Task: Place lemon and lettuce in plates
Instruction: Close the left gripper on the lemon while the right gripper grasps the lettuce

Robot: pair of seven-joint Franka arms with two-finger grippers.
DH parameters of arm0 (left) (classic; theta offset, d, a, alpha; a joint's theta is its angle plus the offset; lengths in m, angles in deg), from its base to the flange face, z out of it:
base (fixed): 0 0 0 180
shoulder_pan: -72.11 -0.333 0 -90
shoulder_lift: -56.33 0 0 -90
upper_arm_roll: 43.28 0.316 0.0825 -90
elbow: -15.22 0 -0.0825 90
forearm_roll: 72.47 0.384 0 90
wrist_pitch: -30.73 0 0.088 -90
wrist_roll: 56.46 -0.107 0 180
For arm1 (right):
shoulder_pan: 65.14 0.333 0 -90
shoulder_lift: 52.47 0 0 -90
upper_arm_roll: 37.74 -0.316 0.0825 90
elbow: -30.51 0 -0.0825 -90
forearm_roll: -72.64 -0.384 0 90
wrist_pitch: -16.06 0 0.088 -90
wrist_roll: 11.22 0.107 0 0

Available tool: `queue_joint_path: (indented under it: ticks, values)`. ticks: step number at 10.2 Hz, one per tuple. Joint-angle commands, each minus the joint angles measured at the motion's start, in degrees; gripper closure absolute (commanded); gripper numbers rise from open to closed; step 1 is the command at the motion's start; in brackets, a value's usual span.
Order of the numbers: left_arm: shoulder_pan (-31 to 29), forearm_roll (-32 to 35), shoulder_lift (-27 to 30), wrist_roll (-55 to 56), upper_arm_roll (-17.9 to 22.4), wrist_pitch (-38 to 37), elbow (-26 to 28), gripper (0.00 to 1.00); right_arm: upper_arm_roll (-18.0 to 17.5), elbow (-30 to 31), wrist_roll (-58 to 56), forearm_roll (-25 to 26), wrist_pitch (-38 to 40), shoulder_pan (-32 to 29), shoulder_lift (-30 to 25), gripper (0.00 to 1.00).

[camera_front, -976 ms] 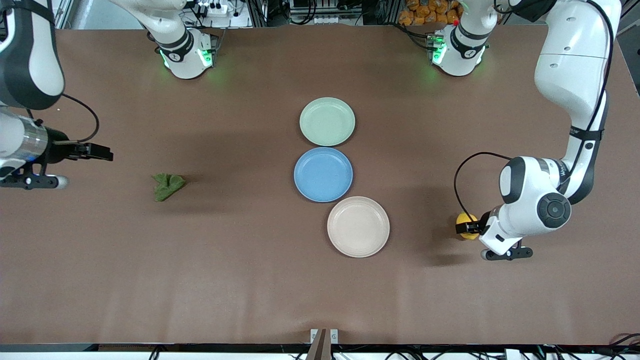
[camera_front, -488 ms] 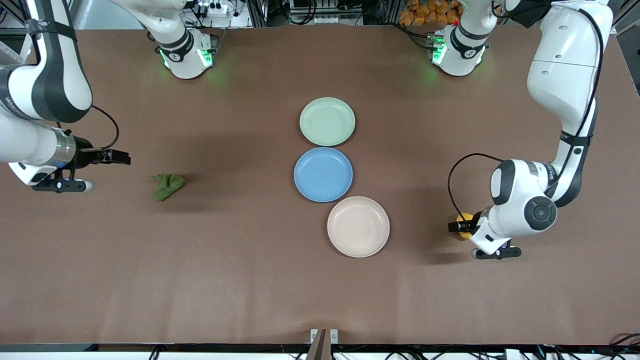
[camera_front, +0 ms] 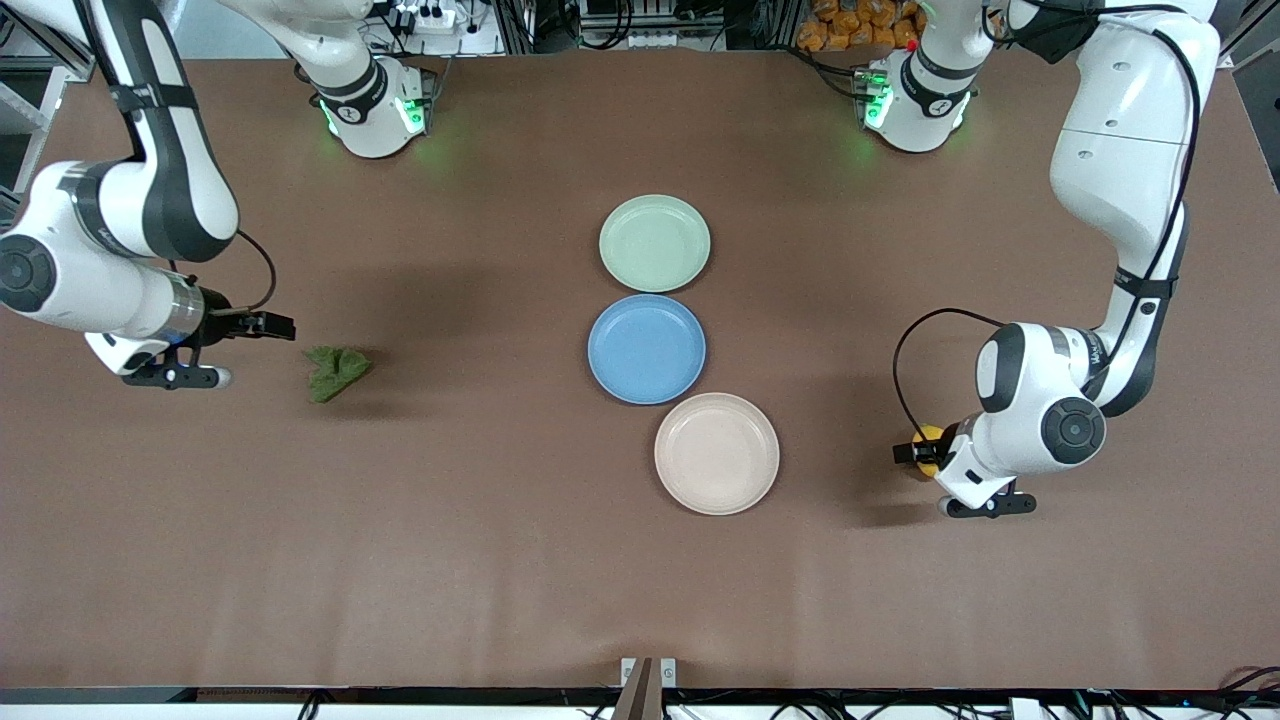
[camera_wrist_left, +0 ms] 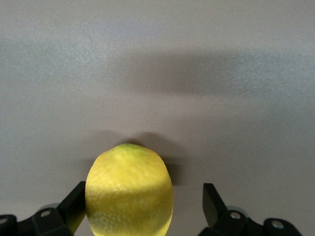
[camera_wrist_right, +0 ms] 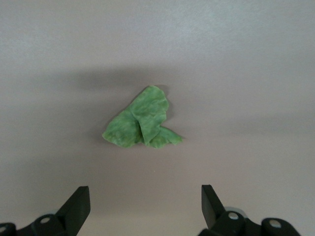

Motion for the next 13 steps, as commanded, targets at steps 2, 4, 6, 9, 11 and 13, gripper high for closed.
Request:
queue_joint_path:
  ticks: [2,4,6,9,11,13]
  values:
    - [0.11,0.88,-0.52,0.31,0.23,0.68,-0.50,0.00,-0.17,0.18,0.85,-0.67,-5.14,0.12,5.94,0.00]
    - [-0.24,0.88,-0.43,0.04,0.23,0.68,-0.59,0.00,-0.17,0.09,1.80,-0.67,-6.37,1.51,9.89,0.00]
    - [-0.33,1.93,-0.43,-0.05,0.32,0.68,-0.59,0.00,-0.17,0.09,6.63,-0.67,-7.96,3.10,12.80,0.00]
    - [-0.42,2.46,-0.52,-0.05,0.32,0.68,-0.50,0.00,-0.17,0.62,7.79,-0.67,-9.89,3.55,14.74,0.00]
    - [-0.42,2.73,-0.52,0.04,0.32,1.30,-0.50,0.58,-0.08,3.16,7.79,-0.49,-14.36,3.72,15.18,0.00]
    - [-0.42,2.64,-0.52,0.48,0.32,1.39,-0.50,0.98,-0.08,5.27,7.70,-0.23,-18.59,3.54,15.98,0.00]
